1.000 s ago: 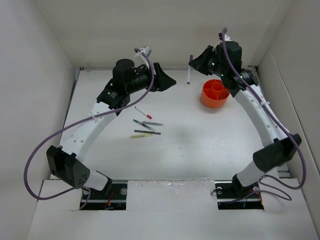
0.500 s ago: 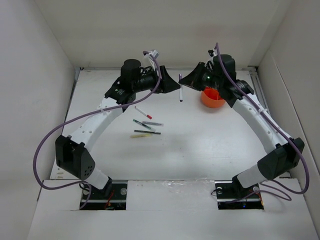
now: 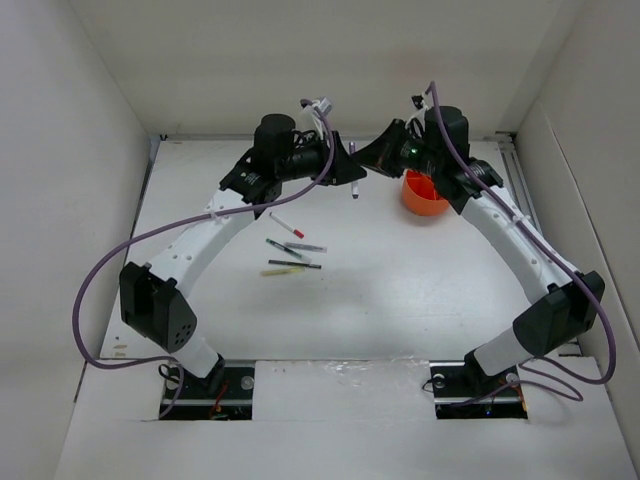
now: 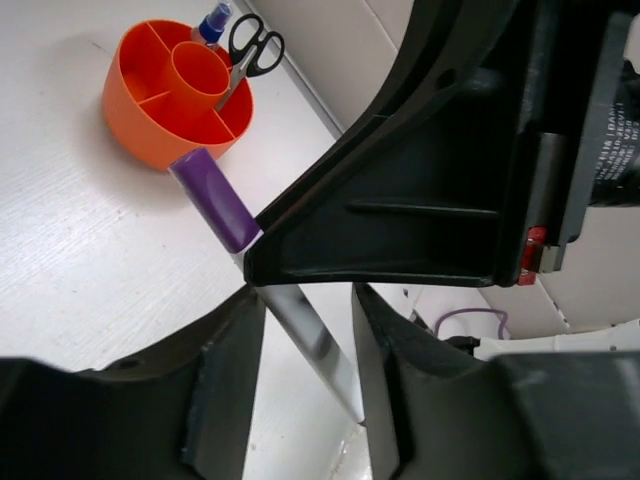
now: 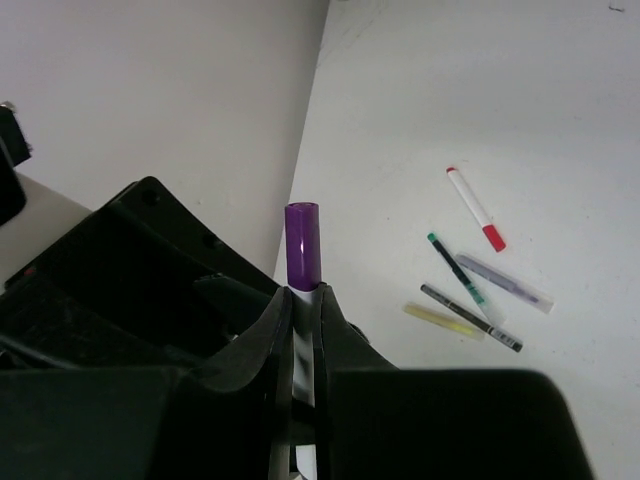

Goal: Sort the stationery into containers
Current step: Place the pen in the storage box.

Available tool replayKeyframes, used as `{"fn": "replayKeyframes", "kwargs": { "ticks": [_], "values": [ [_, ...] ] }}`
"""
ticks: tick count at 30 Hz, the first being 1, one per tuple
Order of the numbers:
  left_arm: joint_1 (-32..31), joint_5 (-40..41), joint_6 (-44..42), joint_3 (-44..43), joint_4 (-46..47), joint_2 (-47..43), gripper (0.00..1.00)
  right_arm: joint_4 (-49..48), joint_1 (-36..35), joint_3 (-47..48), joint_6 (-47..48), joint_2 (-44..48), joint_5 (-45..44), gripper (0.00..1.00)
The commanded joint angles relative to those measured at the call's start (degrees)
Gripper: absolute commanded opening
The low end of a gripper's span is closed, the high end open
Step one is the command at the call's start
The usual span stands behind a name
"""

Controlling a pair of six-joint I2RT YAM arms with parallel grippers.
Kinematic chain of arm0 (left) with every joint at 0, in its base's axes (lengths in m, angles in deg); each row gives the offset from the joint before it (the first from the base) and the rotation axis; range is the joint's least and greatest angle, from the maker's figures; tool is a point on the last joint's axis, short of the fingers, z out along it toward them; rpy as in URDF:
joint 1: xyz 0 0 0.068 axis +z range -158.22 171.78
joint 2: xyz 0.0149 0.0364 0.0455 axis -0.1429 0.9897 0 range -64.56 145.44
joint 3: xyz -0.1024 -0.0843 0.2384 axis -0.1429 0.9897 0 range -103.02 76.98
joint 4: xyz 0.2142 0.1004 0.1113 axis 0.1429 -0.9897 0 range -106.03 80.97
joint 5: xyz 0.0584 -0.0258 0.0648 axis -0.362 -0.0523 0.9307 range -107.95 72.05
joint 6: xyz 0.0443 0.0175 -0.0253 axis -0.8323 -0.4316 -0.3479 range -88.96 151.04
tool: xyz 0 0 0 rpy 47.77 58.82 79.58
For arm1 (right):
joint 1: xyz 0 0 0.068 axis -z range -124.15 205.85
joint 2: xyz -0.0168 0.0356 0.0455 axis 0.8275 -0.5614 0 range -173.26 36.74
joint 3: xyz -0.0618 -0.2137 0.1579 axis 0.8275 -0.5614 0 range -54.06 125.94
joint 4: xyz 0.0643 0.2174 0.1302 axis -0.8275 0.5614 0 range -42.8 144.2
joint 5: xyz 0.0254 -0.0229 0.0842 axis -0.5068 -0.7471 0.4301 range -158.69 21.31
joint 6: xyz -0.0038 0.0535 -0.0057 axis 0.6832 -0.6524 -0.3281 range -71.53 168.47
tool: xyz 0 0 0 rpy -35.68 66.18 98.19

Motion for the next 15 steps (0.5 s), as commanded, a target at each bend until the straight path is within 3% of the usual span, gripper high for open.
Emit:
{"fn": "replayKeyframes", "kwargs": {
  "ticks": [1, 6, 12, 15],
  "values": [
    [-0.05, -2.10, -0.93, -3.02, 0.91, 0.42, 0.34, -4.93, -0.23, 0.97, -1.02, 0.74, 1.29, 0.00],
    [-0.05, -3.68, -0.93, -2.49, 0.91, 0.94, 0.31, -6.26, 1.70, 0.44, -2.77, 1.88, 2.86, 0.00],
    [-0.05, -4.30, -1.46, -2.49, 0.91, 0.95, 0.03, -7.05, 3.46, -0.08, -3.30, 2.40, 4.63, 0.00],
    [-0.05, -4.30, -2.86, -2.49, 0.12, 0.42, 0.00, -7.05, 5.47, -0.61, -3.30, 3.11, 6.03, 0.00]
  ]
}}
